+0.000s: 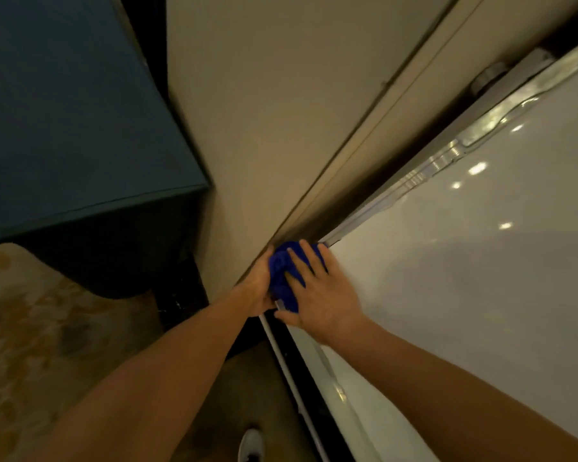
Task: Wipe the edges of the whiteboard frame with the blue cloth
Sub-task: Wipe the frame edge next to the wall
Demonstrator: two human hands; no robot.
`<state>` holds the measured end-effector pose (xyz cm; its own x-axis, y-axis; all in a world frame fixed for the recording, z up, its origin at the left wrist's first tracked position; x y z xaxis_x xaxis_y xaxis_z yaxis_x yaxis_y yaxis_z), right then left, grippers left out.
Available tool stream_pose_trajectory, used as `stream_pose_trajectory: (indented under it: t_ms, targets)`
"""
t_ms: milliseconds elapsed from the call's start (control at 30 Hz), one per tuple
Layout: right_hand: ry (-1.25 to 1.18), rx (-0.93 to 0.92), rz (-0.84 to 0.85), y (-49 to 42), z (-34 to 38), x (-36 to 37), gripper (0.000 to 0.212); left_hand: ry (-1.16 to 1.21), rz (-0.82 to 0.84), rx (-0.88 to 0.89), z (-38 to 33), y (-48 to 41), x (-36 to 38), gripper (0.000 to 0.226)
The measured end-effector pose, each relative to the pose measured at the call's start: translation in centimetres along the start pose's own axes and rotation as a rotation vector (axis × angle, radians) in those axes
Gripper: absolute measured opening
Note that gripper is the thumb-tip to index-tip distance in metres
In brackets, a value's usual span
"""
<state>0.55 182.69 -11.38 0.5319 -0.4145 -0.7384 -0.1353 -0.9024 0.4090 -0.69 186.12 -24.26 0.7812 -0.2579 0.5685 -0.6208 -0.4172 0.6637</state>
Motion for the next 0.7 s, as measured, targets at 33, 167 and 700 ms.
stream_pose_trajectory:
  t_ms: [33,167,700]
  targets:
    - [0.004,0.051,-0.027,0.7,-1.7,-0.8,0.086,-0.086,-0.027,0.037,-0.9,0.2,0.1,0.061]
    - [-0.092,0.400,-0.199,5.4,-10.7,-5.2,0.086,-0.542,-0.024,0.120,-3.0,1.5,3.5,0.073]
    - [-0.033,0.601,-0.274,9.8,-20.2,-11.0,0.082,-1.015,0.153,0.416,-7.7,5.1,12.4,0.085]
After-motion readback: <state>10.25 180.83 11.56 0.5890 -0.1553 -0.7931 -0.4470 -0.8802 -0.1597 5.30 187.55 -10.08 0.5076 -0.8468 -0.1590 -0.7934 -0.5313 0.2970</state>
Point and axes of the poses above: each hand's wrist, its own y-axis away from the middle knuckle, its own x-axis out of the palm, z = x × y, the point moved 10 cm from there along -y, towards the middle knuckle, and after that the axes turned 4 degrees about x, right-handed, at the moved point
